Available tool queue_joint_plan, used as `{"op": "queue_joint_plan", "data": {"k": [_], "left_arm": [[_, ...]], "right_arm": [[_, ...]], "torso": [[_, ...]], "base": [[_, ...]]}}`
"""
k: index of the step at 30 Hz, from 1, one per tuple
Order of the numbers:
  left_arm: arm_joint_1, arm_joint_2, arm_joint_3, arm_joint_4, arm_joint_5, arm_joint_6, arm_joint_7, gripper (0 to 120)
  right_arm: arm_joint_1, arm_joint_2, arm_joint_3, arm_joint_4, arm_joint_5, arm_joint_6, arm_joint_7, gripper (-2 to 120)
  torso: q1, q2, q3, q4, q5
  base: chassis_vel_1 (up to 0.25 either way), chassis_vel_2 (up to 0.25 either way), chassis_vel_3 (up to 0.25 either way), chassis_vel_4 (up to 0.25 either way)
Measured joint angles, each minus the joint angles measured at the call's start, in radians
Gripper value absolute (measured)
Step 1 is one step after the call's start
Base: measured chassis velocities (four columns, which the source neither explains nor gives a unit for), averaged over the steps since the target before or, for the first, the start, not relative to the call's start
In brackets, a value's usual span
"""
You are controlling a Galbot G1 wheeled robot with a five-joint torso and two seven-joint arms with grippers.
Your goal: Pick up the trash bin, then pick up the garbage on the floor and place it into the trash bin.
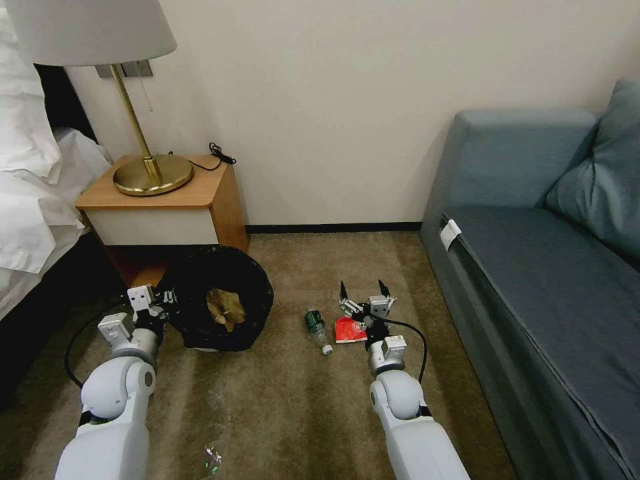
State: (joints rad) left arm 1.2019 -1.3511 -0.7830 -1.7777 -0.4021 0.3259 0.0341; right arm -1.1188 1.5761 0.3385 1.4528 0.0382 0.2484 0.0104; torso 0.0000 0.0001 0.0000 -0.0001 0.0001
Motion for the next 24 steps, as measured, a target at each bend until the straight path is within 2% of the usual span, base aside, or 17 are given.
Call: {"op": "queue_joint_plan", "data": {"k": [5,7,10,12,13,15,18,21,22,24], "left_arm": [[0.010,0.003,-0.002,-0.008,0.000,0.000,-0.002,4],[0.016,0.000,-0.001,-0.010,0.001,0.000,-0.002,4],[0.017,-0.003,0.000,-0.011,0.003,0.000,-0.003,4],[0.017,-0.006,0.005,-0.010,0.010,0.000,-0.002,4],[0.017,-0.006,0.005,-0.010,0.010,0.000,-0.002,4],[0.012,-0.013,0.013,-0.008,0.019,0.002,-0.002,4],[0.008,-0.018,0.015,-0.006,0.024,0.002,-0.002,4],[-0.005,-0.028,0.021,0.013,0.040,0.003,-0.001,4],[-0.005,-0.028,0.021,0.013,0.040,0.003,-0.001,4],[-0.009,-0.031,0.022,0.024,0.049,0.003,-0.001,4]], "right_arm": [[0.050,-0.073,-0.012,-0.036,-0.015,-0.002,-0.071,100],[0.085,-0.131,-0.027,-0.073,-0.037,-0.012,-0.137,100],[0.104,-0.159,-0.035,-0.100,-0.053,-0.014,-0.173,100],[0.155,-0.213,-0.051,-0.178,-0.096,-0.008,-0.274,100],[0.155,-0.213,-0.051,-0.178,-0.096,-0.008,-0.274,100],[0.222,-0.254,-0.084,-0.277,-0.131,0.008,-0.382,100],[0.262,-0.264,-0.100,-0.332,-0.152,0.023,-0.429,100],[0.436,-0.257,-0.113,-0.555,-0.290,0.120,-0.563,100],[0.436,-0.257,-0.113,-0.555,-0.290,0.120,-0.563,100],[0.503,-0.247,-0.110,-0.666,-0.360,0.159,-0.620,100]], "torso": [[0.000,0.000,0.000,0.0001,0.0000],[0.000,0.000,0.000,0.0001,0.0001],[0.000,0.000,0.000,0.0001,0.0000],[0.000,0.000,0.000,0.0000,0.0001],[0.000,0.000,0.000,0.0000,0.0001],[0.000,0.000,0.000,-0.0001,0.0001],[0.000,0.000,0.000,-0.0002,0.0002],[0.000,0.000,0.000,0.0002,-0.0003],[0.000,0.000,0.000,0.0002,-0.0003],[0.000,0.000,0.000,0.0004,0.0000]], "base": [[0.000,0.000,0.000,0.000],[0.000,0.000,0.000,0.000],[0.000,0.000,0.000,0.000],[0.000,0.000,0.000,0.000],[0.000,0.000,0.000,0.000],[0.000,0.000,0.000,0.000],[0.000,0.000,0.000,0.000],[0.000,0.000,0.000,0.000],[0.000,0.000,0.000,0.000],[0.000,0.000,0.000,0.000]]}}
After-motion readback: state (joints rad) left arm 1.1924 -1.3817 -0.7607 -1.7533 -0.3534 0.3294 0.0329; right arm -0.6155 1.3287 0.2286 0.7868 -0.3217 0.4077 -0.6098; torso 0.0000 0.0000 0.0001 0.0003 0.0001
